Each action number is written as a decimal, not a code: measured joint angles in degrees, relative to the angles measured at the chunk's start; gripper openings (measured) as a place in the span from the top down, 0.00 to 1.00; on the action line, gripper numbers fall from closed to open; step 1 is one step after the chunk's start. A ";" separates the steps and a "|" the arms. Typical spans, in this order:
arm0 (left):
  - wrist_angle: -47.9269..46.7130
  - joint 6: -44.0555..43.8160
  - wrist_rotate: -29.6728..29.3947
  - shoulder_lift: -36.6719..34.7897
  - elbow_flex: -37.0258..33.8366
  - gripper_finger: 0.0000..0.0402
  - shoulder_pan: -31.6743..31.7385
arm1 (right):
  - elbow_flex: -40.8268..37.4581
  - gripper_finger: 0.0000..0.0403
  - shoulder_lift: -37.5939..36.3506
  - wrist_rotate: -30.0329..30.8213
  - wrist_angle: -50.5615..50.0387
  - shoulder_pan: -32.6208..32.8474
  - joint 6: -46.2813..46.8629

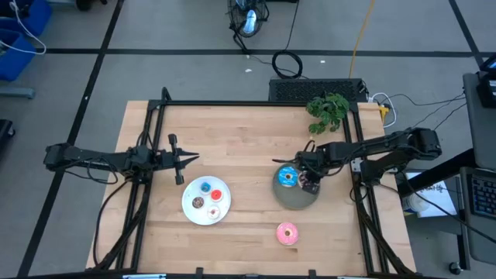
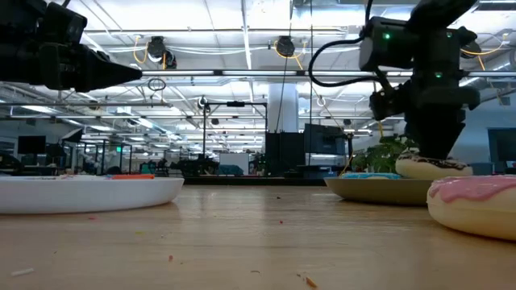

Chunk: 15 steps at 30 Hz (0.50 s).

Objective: Pick & Place donuts
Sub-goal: Put the big brown donut on the gray plate

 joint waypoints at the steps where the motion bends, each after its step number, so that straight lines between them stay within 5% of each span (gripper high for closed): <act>1: -0.01 0.00 0.00 0.00 0.00 0.91 0.00 | 0.00 0.96 0.07 0.02 0.55 0.00 0.23; 15: -0.33 0.00 0.00 0.02 0.00 0.91 0.00 | 0.04 0.96 6.72 0.09 1.00 0.00 0.13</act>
